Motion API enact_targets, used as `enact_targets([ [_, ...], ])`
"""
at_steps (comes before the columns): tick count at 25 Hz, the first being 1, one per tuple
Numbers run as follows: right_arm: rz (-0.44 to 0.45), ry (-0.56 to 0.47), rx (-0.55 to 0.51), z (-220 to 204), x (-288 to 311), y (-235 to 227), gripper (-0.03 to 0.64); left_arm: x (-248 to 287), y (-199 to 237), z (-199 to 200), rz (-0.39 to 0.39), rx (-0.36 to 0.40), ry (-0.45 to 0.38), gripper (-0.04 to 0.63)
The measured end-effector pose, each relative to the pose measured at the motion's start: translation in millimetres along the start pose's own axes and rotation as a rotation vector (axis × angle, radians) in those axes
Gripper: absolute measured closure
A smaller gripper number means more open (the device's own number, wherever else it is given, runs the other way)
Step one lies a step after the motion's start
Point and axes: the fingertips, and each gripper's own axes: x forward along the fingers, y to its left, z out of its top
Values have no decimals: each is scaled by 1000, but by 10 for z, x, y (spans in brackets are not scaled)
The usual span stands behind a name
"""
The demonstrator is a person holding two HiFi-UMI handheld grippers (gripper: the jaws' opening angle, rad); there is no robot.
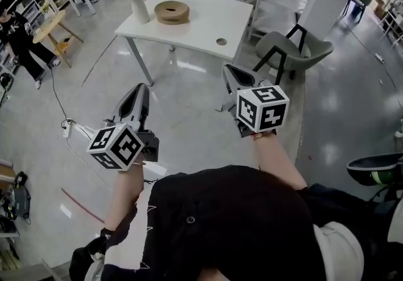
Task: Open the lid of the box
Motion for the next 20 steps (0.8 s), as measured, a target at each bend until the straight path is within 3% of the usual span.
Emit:
enact_targets([
  [7,-14,-25,45,-118,56,202,612,-170,230,-45,-1,-8,6,584],
  [14,3,81,54,-623,291,433,612,-375,631,-448,55,-58,74,584],
  [20,40,101,58,-628,680,606,612,-320,1009,-445,95,-96,85,584],
])
